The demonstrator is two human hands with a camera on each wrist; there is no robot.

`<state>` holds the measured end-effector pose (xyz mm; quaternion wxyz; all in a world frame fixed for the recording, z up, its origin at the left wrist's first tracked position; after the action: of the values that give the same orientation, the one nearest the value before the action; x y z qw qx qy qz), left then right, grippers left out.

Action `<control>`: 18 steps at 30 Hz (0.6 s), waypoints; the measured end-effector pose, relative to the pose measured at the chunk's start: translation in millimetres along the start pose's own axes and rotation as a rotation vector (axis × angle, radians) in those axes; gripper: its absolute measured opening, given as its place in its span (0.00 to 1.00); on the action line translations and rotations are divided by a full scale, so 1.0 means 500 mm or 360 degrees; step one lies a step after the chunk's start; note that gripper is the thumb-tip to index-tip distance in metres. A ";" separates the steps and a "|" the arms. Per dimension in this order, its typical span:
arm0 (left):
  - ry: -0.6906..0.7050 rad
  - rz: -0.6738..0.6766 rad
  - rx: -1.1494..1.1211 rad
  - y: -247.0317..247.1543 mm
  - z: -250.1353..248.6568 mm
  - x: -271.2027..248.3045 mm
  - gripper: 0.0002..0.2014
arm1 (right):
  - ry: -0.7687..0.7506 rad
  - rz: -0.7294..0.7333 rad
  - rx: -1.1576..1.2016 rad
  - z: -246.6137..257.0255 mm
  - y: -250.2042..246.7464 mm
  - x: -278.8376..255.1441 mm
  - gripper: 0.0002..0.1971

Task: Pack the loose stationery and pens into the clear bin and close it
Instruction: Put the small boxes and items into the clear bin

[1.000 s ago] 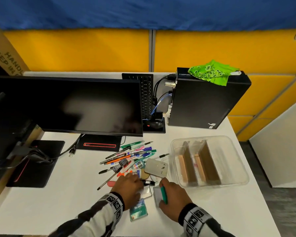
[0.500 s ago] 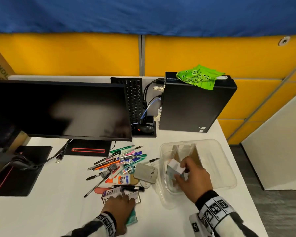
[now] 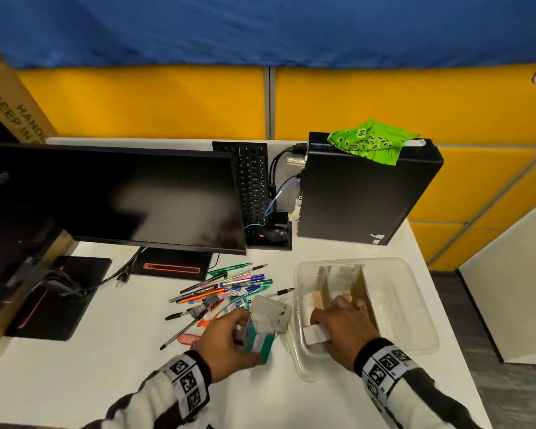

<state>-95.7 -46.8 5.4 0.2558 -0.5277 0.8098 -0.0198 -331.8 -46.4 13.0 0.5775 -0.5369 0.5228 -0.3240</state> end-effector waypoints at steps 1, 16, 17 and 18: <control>-0.0014 -0.0024 -0.0119 0.002 -0.013 0.003 0.29 | -0.0017 -0.0012 -0.0025 0.000 -0.004 0.002 0.18; 0.0382 -0.0049 -0.0300 0.102 -0.230 0.121 0.33 | 0.0565 -0.0417 0.0824 -0.033 0.000 -0.075 0.21; 0.0398 -0.0028 -0.0213 0.112 -0.233 0.133 0.33 | 0.0514 -0.0367 0.0770 -0.024 0.007 -0.074 0.23; 0.0420 0.0007 -0.0082 0.127 -0.237 0.143 0.32 | 0.0461 -0.0308 0.0704 -0.017 0.013 -0.074 0.23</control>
<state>-223.2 -108.9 61.2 0.1335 -0.5252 0.8377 -0.0678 -349.9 -12.8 17.2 0.5663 -0.3935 0.4628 -0.5570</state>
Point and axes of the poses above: each hand's wrist, its own x-axis towards the middle knuckle, its own y-axis out of the palm, z = x × y, the point moved 8 cm from there along x, towards the middle knuckle, and after that the axes turned 13 degrees about -x, right-handed, at the moved point
